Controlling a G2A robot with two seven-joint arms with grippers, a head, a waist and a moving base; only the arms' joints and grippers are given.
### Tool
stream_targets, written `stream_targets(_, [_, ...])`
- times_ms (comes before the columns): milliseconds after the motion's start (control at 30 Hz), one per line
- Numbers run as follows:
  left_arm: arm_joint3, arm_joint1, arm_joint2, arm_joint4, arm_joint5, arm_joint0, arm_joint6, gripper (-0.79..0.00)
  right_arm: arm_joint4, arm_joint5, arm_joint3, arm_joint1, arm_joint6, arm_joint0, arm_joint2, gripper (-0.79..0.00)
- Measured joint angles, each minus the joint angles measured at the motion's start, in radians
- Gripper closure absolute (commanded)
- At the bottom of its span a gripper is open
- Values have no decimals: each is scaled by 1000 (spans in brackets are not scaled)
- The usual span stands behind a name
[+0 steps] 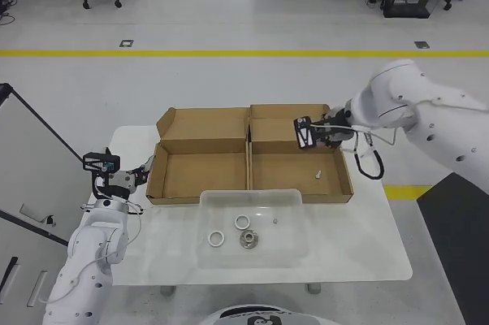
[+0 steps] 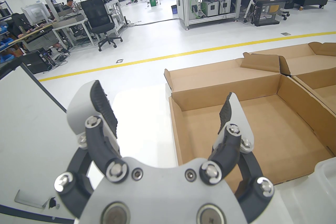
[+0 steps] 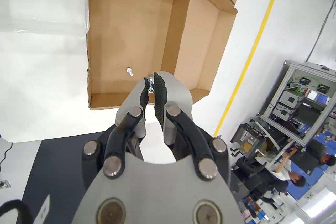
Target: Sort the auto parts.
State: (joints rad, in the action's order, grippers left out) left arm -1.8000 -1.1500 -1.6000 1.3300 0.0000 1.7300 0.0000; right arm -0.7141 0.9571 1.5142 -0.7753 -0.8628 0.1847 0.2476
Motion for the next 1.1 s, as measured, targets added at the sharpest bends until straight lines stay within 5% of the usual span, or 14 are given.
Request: stream_targets(1100, [0,0,0,0,0,0,0,-785,-10,-5,-250,-148,17,123,-70,0])
